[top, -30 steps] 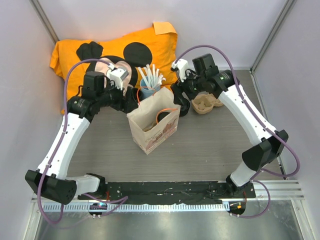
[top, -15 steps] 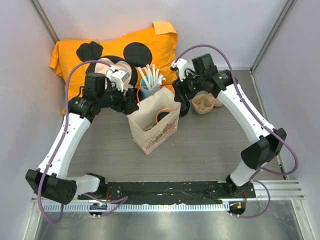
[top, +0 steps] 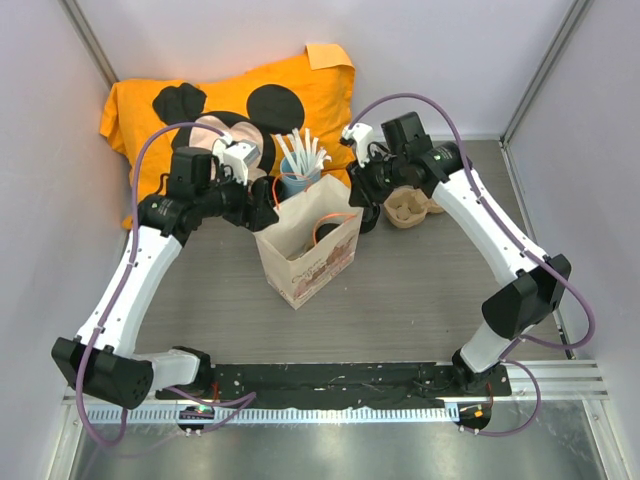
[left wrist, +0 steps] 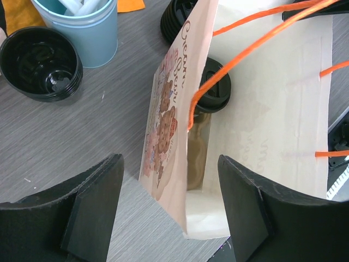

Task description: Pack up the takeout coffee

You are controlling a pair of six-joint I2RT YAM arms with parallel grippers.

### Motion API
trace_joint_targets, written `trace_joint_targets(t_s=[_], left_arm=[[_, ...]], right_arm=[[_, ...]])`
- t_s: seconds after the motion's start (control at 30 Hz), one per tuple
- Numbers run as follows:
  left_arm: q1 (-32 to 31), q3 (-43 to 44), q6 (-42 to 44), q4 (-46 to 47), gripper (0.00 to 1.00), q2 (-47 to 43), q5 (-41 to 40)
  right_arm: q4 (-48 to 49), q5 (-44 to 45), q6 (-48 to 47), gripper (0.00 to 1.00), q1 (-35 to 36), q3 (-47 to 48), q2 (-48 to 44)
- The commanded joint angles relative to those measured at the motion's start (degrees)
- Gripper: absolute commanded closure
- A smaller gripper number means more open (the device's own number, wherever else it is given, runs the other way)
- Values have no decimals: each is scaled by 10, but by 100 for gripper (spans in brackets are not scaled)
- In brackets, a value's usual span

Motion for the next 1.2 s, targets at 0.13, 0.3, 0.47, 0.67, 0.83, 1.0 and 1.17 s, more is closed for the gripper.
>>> trace_joint_targets(t_s=[0.13,0.3,0.47,0.67,0.83,1.0,1.17], left_arm=[[2,2,-3,22,26,5,15],[2,0,-8,29,26,14,16],[3,0,-10,36,26,19,9],[2,2,-9,42,26,22,1],[2,4,-8,45,26,25,-4],[3,1,-7,50,26,30,-8],[3,-1,-4,54,26,36,-16]], right_arm=[[-11,-18,17,70,6,1,-43],[-22,-19,20,70,9,-2,-59],[-27,-18,23,70,13,-6,-65],[-33,-14,20,70,18,-15,-62],[-42,-14,16,70,20,-15,-61],[-63,-28,11,70,24,-9,-69],[-77,-38,5,70,24,-19,-80]])
